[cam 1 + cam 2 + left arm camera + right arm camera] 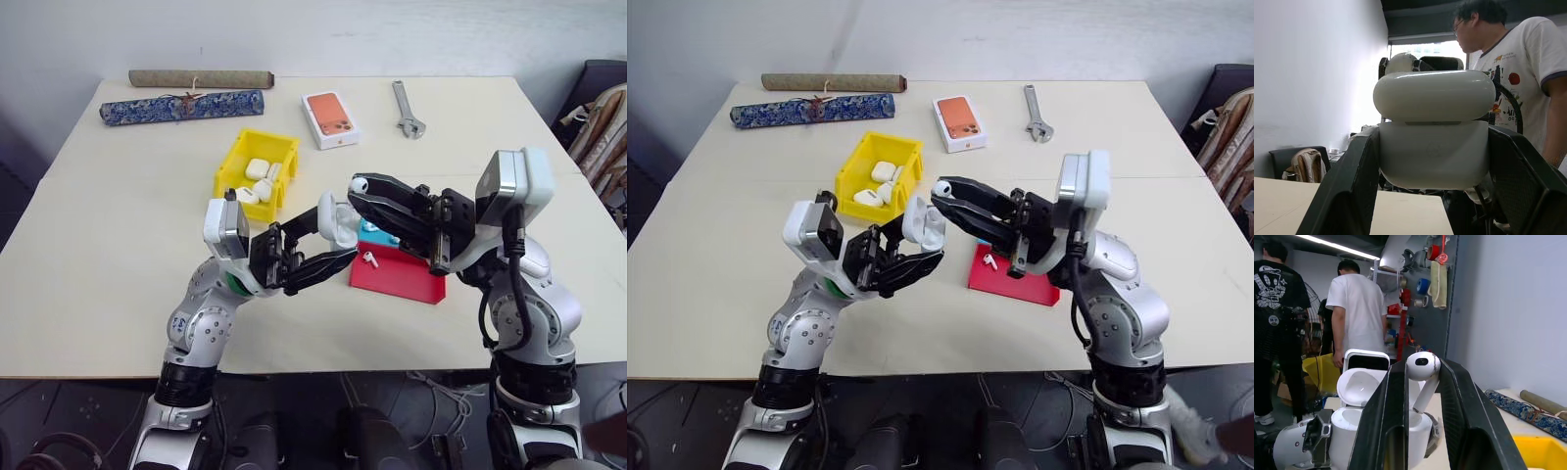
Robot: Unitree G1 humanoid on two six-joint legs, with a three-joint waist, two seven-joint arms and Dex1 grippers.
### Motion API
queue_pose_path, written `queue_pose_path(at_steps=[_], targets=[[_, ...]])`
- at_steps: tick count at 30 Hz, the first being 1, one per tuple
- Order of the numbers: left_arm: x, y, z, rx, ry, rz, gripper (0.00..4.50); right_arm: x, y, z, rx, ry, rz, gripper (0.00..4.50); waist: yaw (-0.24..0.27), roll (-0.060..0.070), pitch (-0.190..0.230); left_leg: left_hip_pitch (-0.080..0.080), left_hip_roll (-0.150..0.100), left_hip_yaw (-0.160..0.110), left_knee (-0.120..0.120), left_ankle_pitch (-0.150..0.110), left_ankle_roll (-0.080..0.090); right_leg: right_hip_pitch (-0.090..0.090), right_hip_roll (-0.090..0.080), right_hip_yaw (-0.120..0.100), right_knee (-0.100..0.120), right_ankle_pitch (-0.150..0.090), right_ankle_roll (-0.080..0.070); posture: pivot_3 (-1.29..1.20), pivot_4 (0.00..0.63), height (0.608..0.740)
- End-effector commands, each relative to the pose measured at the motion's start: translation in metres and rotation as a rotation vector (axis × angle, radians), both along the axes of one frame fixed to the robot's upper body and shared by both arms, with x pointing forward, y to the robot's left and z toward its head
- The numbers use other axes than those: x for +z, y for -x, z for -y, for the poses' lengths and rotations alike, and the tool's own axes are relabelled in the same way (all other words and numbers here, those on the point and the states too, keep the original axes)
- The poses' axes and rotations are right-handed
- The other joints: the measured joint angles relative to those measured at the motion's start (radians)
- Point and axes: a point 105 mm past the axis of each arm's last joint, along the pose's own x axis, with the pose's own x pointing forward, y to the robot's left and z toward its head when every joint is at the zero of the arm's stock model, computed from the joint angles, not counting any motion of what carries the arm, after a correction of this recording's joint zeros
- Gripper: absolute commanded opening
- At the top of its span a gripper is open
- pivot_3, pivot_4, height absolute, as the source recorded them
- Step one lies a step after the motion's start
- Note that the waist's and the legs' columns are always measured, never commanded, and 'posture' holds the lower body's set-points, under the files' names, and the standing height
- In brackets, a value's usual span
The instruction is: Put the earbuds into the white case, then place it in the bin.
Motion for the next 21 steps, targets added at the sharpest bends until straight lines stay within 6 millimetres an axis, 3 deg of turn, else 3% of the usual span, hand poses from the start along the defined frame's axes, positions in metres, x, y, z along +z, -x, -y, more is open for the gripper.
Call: queue_pose_path(at_steps=[1,12,21], targets=[[0.005,0.006,0.002,-0.014,0.008,0.03,2.8,0.005,0.005,-0.002,0.009,-0.018,0.047,0.48,0.0,0.0,0.0,0.0,0.0,0.0,0.0,0.0,0.0,0.0,0.0,0.0,0.0,0.0,0.0,0.0,0.15,0.74],[0.009,0.005,0.005,0.002,0.023,0.037,2.8,-0.024,0.005,-0.005,0.036,0.046,0.004,0.48,0.001,0.0,0.0,0.0,0.0,0.0,0.0,0.0,0.001,0.0,0.0,0.0,-0.001,0.0,0.0,0.0,0.15,0.74],[0.005,0.012,0.009,-0.018,0.001,0.052,2.8,-0.022,0.003,-0.012,0.058,0.072,-0.006,0.48,0.0,0.0,0.0,0.0,0.0,0.0,-0.001,-0.001,0.001,0.0,0.0,0.0,-0.001,0.0,0.0,0.0,0.15,0.74]])
